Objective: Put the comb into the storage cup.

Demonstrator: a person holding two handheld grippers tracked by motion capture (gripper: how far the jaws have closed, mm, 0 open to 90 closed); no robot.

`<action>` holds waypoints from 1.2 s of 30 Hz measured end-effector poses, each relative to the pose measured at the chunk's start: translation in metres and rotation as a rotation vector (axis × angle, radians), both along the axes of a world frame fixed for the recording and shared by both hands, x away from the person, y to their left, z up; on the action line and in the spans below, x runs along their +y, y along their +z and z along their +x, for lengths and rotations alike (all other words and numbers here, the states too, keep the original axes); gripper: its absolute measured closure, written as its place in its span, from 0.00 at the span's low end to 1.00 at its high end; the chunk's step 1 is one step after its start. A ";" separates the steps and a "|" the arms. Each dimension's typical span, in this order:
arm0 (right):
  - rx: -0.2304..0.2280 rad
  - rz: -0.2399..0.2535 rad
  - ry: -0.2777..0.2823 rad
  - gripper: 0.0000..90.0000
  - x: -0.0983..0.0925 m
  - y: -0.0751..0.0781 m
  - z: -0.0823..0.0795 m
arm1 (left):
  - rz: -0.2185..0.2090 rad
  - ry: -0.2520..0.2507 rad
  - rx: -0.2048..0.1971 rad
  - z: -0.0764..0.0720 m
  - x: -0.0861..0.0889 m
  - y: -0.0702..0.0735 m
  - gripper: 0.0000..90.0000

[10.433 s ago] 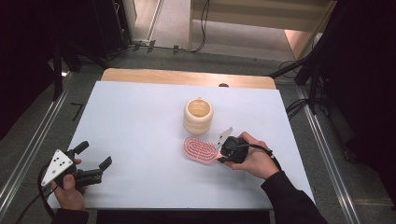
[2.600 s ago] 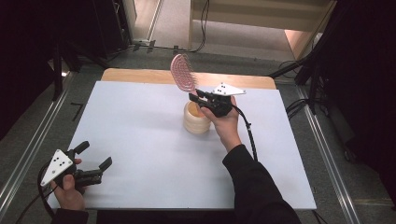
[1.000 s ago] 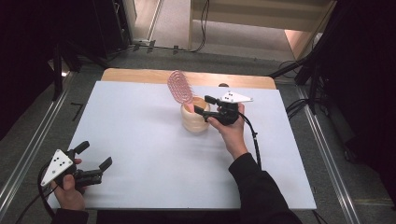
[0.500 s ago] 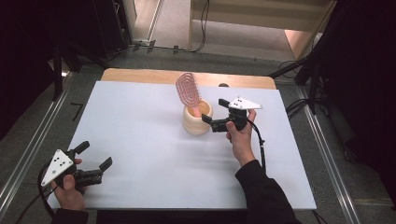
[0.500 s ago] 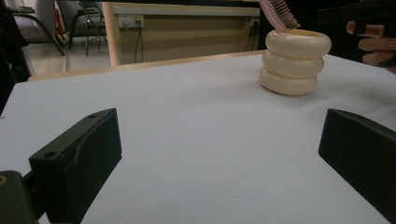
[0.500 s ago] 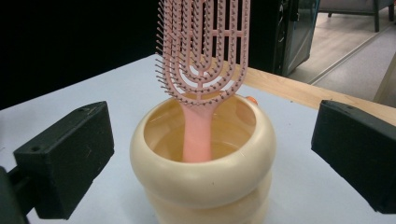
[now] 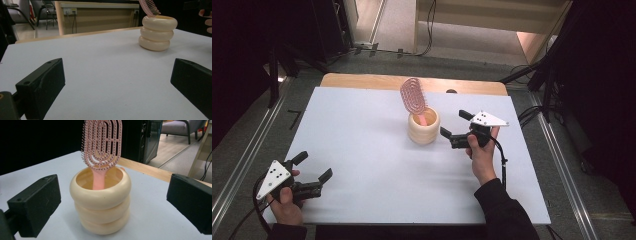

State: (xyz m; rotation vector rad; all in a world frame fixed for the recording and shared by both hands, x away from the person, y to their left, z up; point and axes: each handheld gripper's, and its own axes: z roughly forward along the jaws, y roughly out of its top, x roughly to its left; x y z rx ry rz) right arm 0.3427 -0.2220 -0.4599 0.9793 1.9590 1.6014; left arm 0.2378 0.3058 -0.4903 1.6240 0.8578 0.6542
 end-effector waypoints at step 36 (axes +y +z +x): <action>-0.024 0.019 -0.121 0.00 -0.074 -0.010 -0.068 | 0.000 -0.002 -0.004 -0.001 -0.001 0.000 0.00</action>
